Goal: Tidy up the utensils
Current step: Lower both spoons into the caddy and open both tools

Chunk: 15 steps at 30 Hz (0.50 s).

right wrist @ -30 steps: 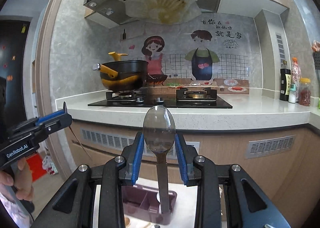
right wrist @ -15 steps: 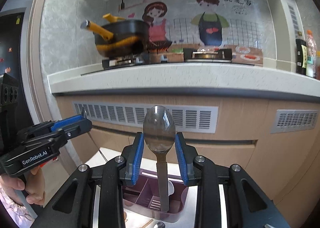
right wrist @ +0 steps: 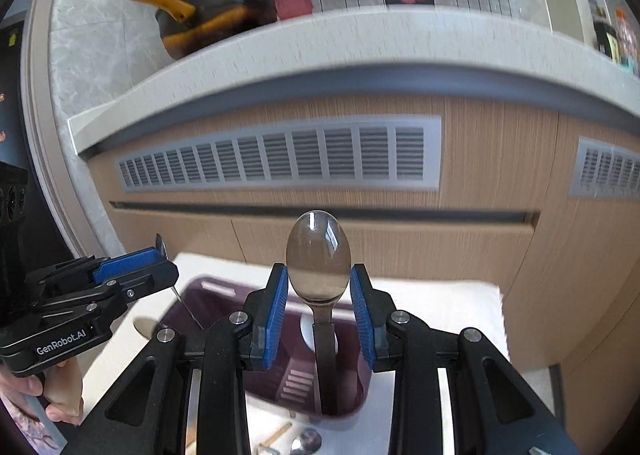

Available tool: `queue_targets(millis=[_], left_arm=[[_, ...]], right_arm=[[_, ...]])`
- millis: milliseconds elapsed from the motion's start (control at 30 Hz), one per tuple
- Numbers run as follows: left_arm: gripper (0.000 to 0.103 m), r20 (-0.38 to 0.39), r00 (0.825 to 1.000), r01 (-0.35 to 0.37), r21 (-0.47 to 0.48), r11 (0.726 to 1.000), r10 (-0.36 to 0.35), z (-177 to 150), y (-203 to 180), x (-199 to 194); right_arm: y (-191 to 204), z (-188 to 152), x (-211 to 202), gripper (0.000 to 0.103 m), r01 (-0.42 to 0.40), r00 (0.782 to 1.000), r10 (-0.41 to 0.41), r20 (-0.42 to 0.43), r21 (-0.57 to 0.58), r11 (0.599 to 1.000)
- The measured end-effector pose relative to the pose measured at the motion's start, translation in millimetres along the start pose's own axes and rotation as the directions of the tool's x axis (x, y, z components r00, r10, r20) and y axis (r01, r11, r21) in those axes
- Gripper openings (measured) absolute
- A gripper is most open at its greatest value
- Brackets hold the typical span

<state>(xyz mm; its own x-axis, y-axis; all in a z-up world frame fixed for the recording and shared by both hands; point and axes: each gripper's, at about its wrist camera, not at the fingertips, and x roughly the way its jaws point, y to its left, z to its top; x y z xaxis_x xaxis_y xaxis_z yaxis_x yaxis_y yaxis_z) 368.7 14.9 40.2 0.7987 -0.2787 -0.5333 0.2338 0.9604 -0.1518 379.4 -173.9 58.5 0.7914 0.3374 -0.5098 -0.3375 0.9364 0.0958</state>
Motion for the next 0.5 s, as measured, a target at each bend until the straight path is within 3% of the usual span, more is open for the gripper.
queue_targets(millis=[267,433,500], left_arm=[[0.03,-0.09,0.996,-0.005,-0.031,1.0,0.002,-18.6,2.9,16.4],[0.03,-0.049,0.999,-0.016,-0.048,0.999,0.013,-17.0,2.5,-6.8],[0.03,-0.027,0.999,-0.023,-0.049,0.999,0.022,-17.8,2.0,-21.9]], right_arm=[[-5.0,-25.3,13.1,0.03,0.013,0.996,-0.012,-0.091,0.01,1.0],[-2.2,-27.8,-0.9,0.033,0.031,0.996,-0.032,-0.083,-0.021,0.999],[-1.3,-29.0,-11.3,0.039,0.045,0.996,-0.047,-0.071,-0.024,0.999]])
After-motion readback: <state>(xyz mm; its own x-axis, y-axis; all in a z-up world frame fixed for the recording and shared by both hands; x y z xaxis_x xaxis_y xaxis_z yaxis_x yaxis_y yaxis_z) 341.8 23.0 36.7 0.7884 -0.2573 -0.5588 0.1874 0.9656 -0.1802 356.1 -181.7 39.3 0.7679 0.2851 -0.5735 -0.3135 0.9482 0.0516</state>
